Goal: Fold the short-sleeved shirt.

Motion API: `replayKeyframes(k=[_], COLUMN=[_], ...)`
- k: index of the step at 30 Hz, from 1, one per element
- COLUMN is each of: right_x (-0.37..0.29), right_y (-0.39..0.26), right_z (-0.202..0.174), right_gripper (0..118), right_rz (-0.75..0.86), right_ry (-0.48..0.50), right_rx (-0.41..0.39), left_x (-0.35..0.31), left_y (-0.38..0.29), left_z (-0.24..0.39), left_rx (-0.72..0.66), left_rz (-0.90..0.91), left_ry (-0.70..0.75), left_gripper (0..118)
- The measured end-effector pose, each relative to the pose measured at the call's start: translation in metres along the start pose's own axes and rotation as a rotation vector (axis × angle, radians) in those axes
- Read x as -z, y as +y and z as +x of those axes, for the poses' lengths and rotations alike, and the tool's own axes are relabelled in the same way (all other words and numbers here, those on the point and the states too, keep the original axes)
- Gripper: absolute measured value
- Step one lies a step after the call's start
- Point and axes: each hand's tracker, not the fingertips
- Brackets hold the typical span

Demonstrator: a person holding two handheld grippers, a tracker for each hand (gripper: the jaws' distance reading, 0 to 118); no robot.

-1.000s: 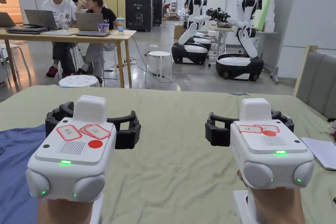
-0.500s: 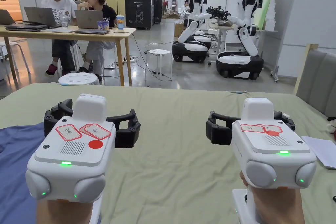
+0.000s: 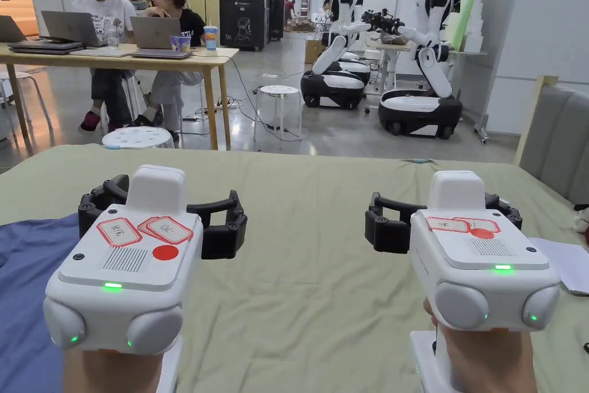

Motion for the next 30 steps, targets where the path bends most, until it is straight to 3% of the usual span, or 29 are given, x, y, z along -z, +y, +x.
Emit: replayKeyframes(k=[23, 24, 25, 26, 27, 28, 30], right_x=[0.0028, 0.0028, 0.0019, 0.0005, 0.0002, 0.0011, -0.0004], right_y=[-0.0009, -0.0007, -0.0001, 0.0010, 0.0017, 0.0018, -0.0023], right_z=[-0.0011, -0.0007, -0.0001, 0.0011, 0.0016, 0.0013, -0.0017], right_gripper=[118, 113, 94, 63, 8, 1, 1], right_rz=[-0.022, -0.023, -0.024, -0.026, -0.023, -0.026, 0.013], right_ry=[-0.018, -0.021, -0.021, -0.012, -0.014, -0.057, -0.124], right_rx=[-0.001, -0.002, -0.001, 0.002, 0.008, 0.002, -0.028], left_x=[0.0038, 0.0038, 0.0036, 0.0034, 0.0031, 0.0033, 0.0055], left_y=[0.0024, 0.0022, 0.0023, 0.0025, 0.0027, 0.0025, 0.0022], left_z=[0.0015, 0.0020, 0.0023, 0.0022, 0.0020, 0.0023, 0.0043], left_rx=[-0.015, -0.012, -0.011, -0.014, -0.018, -0.023, -0.040], left_rz=[-0.019, -0.019, -0.020, -0.018, -0.011, -0.006, 0.022], left_ry=[-0.026, -0.022, -0.019, -0.020, -0.017, -0.008, 0.063], left_gripper=[118, 115, 105, 81, 25, 1, 0])
